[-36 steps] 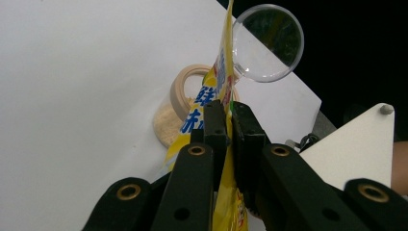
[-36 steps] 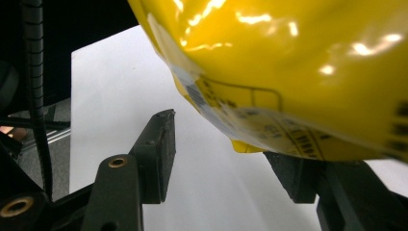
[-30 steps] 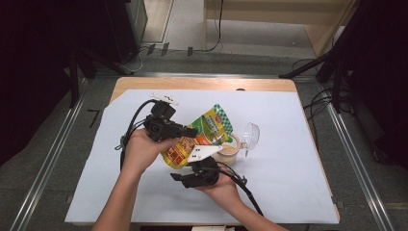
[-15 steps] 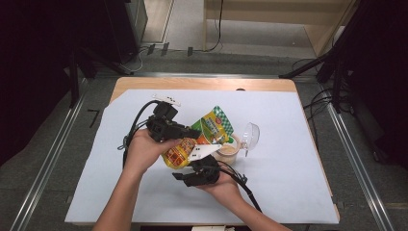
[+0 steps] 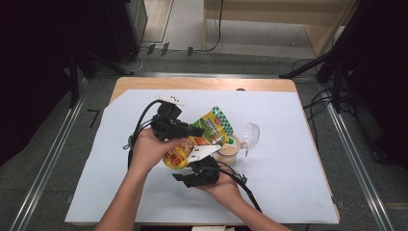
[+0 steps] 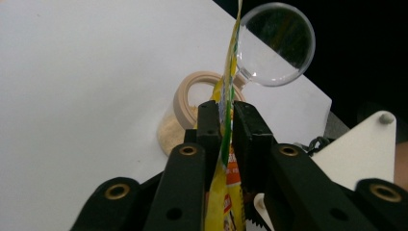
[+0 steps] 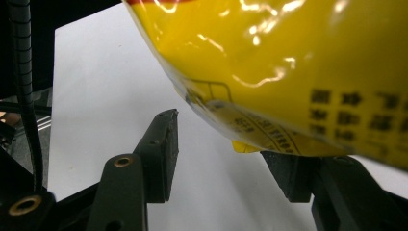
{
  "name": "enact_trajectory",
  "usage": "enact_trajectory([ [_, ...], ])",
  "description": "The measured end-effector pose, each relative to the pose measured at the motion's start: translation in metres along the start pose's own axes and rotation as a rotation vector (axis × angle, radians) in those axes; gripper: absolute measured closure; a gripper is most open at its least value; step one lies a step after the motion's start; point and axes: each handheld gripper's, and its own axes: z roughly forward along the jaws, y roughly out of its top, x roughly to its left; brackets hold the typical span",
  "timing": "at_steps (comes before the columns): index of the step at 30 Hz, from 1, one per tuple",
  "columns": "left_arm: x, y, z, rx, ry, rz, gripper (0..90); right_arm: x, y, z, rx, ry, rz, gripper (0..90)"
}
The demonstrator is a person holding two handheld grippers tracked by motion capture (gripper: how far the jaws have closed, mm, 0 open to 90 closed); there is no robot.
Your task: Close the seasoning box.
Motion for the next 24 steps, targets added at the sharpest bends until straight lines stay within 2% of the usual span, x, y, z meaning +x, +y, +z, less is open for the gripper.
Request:
enact_trajectory([
  [2, -0.001, 0.001, 0.001, -0.006, 0.007, 0.018, 82.3, 0.000, 0.000, 0.000, -0.002, -0.002, -0.001, 49.5],
  [4, -0.001, 0.002, 0.001, 0.001, 0.005, 0.019, 85.0, 0.000, 0.000, 0.000, 0.003, -0.003, 0.002, 49.5],
  [13, 0.002, -0.001, -0.007, 0.027, -0.049, 0.013, 89.2, 0.001, -0.001, 0.001, -0.003, 0.001, -0.010, 49.5],
  [16, 0.004, -0.002, -0.010, 0.017, -0.065, 0.031, 89.3, 0.003, -0.001, 0.001, -0.005, 0.001, -0.016, 49.0],
  [18, 0.006, -0.003, -0.013, 0.013, -0.082, 0.023, 89.7, 0.004, -0.001, 0.000, -0.008, -0.002, -0.016, 48.4],
  [24, 0.010, -0.007, -0.023, 0.000, -0.093, 0.018, 90.0, 0.004, 0.000, -0.004, -0.032, -0.009, -0.016, 47.5],
])
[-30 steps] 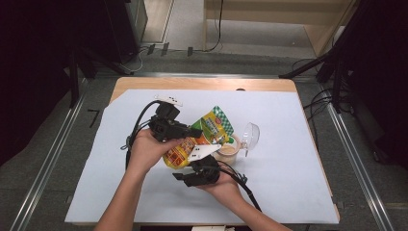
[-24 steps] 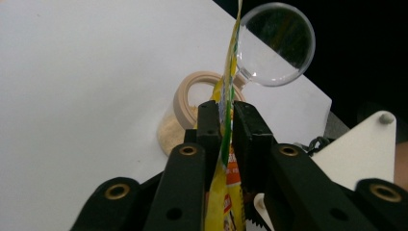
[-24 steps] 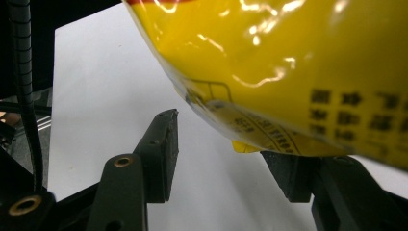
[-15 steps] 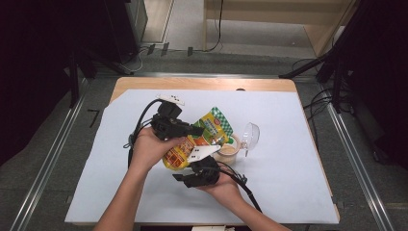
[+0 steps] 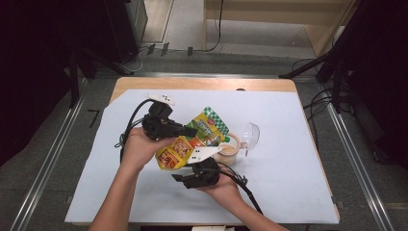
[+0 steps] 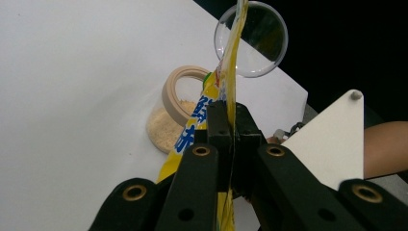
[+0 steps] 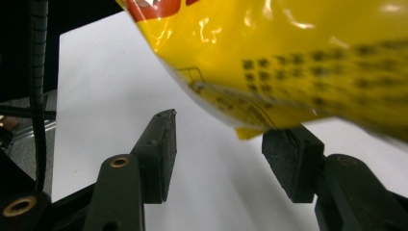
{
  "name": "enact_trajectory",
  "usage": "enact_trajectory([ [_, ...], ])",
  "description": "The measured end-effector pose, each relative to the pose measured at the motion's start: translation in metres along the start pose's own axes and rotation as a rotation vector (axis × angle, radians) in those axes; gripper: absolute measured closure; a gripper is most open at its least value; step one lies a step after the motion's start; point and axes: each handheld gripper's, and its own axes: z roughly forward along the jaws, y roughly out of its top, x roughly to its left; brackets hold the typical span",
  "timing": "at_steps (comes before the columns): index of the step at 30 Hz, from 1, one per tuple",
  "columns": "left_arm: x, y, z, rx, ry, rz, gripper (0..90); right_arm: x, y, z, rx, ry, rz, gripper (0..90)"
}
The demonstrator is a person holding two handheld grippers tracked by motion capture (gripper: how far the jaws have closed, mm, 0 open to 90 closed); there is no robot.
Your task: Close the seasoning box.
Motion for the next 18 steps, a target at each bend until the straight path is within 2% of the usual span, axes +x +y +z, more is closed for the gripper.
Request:
enact_trajectory([
  [6, 0.004, -0.004, -0.012, -0.040, -0.022, -0.014, 90.0, 0.000, 0.000, -0.003, -0.007, 0.003, 0.002, 47.2],
  [13, 0.008, -0.008, -0.024, -0.064, -0.005, -0.029, 90.0, 0.001, -0.001, -0.006, -0.007, 0.006, 0.010, 47.1],
  [18, 0.013, -0.012, -0.028, -0.072, 0.010, -0.045, 90.0, 0.001, -0.004, -0.011, -0.026, 0.027, 0.022, 47.7],
])
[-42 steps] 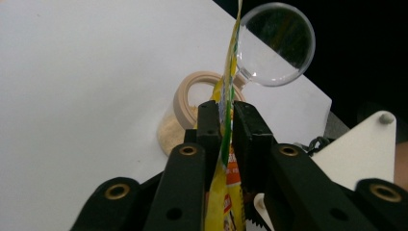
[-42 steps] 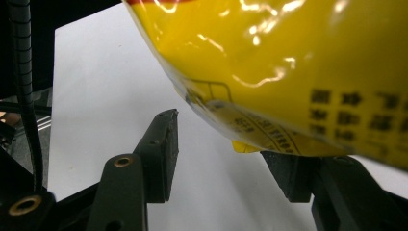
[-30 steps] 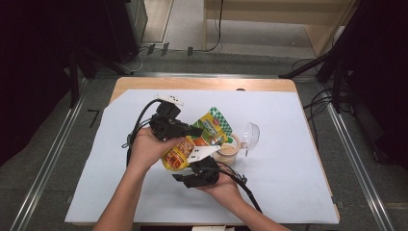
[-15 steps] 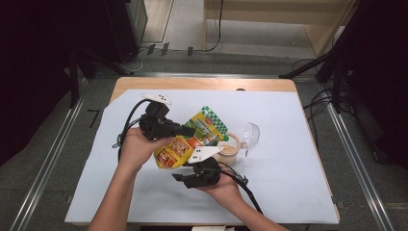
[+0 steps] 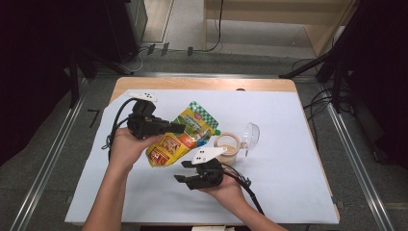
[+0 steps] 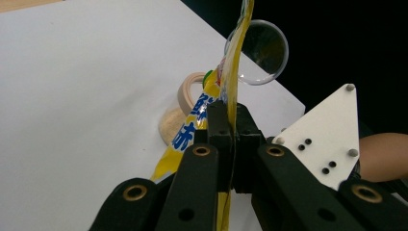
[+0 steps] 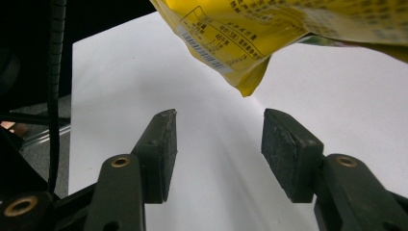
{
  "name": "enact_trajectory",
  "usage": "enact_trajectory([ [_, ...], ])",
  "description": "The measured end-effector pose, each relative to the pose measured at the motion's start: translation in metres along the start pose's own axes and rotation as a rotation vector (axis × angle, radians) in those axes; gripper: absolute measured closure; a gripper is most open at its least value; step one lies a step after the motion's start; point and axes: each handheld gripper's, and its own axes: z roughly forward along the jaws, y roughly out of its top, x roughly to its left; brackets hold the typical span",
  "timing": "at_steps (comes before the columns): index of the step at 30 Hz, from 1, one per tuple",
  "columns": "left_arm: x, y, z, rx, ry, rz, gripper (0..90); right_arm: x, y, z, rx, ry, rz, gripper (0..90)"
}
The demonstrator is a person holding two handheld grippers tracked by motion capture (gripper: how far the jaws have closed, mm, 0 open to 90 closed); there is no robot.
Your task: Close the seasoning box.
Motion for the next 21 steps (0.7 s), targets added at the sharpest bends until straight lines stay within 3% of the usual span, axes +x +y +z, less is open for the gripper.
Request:
enact_trajectory([
  [9, 0.012, -0.004, -0.007, -0.027, 0.042, -0.031, 90.0, 0.000, -0.001, -0.004, -0.002, 0.004, -0.001, 45.7],
  [21, 0.039, -0.010, -0.002, -0.037, 0.090, -0.087, 90.0, -0.004, -0.002, -0.010, -0.004, -0.014, 0.008, 45.1],
])
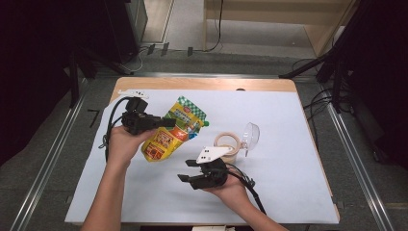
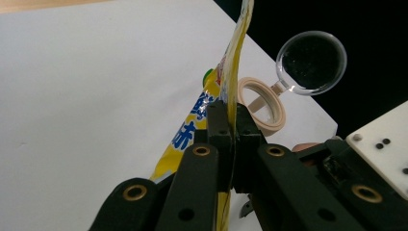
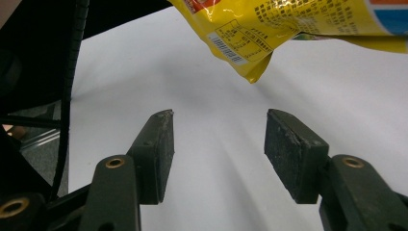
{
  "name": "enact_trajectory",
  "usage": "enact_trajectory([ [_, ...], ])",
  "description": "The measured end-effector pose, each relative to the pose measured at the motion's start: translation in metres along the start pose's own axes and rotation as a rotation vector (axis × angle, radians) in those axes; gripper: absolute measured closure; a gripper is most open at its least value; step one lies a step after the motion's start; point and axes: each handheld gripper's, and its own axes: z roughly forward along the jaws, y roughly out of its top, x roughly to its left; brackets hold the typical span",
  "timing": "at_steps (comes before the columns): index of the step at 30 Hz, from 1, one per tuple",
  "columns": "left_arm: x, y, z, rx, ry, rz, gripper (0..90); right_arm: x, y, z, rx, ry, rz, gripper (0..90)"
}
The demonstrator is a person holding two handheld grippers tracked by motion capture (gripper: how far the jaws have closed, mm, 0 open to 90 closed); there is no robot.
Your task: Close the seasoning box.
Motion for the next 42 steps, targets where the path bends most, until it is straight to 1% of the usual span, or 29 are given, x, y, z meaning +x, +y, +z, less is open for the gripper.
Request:
enact_trajectory([
  [4, 0.006, 0.001, 0.004, -0.012, 0.002, -0.009, 90.0, -0.001, -0.003, -0.001, 0.005, -0.001, -0.002, 45.2],
  [9, 0.011, 0.004, 0.009, -0.033, 0.023, -0.011, 90.0, 0.000, -0.005, -0.002, 0.009, -0.005, 0.004, 45.1],
  [12, 0.015, 0.004, 0.012, -0.050, 0.033, -0.021, 90.0, 0.000, -0.006, -0.003, 0.014, -0.005, 0.008, 45.1],
  [13, 0.016, 0.004, 0.014, -0.052, 0.041, -0.023, 90.0, 0.000, -0.006, -0.003, 0.014, -0.006, 0.006, 45.1],
  [15, 0.018, 0.004, 0.017, -0.055, 0.057, -0.015, 90.0, 0.000, -0.006, -0.003, 0.015, -0.006, 0.005, 45.1],
  [18, 0.021, 0.002, 0.021, -0.050, 0.068, -0.010, 90.0, -0.001, -0.006, -0.003, 0.012, -0.007, 0.005, 45.1],
  [20, 0.024, 0.000, 0.023, -0.055, 0.064, -0.014, 90.0, -0.001, -0.006, -0.004, 0.010, -0.009, 0.005, 45.1],
  [21, 0.025, -0.001, 0.023, -0.063, 0.058, -0.021, 90.0, -0.002, -0.005, -0.004, 0.008, -0.011, 0.005, 45.2],
  [23, 0.026, -0.001, 0.021, -0.066, 0.063, -0.019, 90.0, -0.002, -0.005, -0.005, 0.007, -0.013, 0.007, 45.1],
  [25, 0.025, -0.002, 0.019, -0.061, 0.087, -0.011, 89.9, -0.002, -0.005, -0.005, 0.008, -0.013, 0.006, 45.1],
  [26, 0.025, -0.002, 0.018, -0.058, 0.087, -0.013, 89.8, -0.002, -0.006, -0.005, 0.009, -0.014, 0.004, 45.1],
  [28, 0.025, -0.004, 0.015, -0.050, 0.074, -0.019, 89.5, -0.001, -0.006, -0.004, 0.011, -0.011, 0.003, 45.2],
  [30, 0.025, -0.005, 0.012, -0.051, 0.082, -0.019, 89.4, 0.000, -0.006, -0.003, 0.015, -0.011, 0.003, 45.2],
  [31, 0.025, -0.006, 0.011, -0.049, 0.081, -0.026, 89.3, 0.001, -0.006, -0.003, 0.017, -0.010, 0.004, 45.2],
  [34, 0.024, -0.008, 0.005, -0.042, 0.084, -0.028, 88.9, 0.001, -0.005, -0.002, 0.015, -0.009, -0.006, 45.2],
  [36, 0.024, -0.012, 0.001, -0.044, 0.094, -0.030, 88.9, 0.002, -0.004, -0.003, 0.015, -0.008, -0.011, 45.2],
  [37, 0.023, -0.013, -0.001, -0.041, 0.089, -0.034, 88.8, 0.002, -0.003, -0.002, 0.013, -0.010, -0.018, 45.2],
  [39, 0.023, -0.015, -0.005, -0.034, 0.088, -0.026, 88.5, 0.002, -0.003, -0.002, 0.010, -0.007, -0.021, 45.2],
  [42, 0.023, -0.018, -0.010, -0.030, 0.084, -0.034, 87.8, 0.002, -0.002, -0.002, 0.012, -0.003, -0.016, 45.3],
])
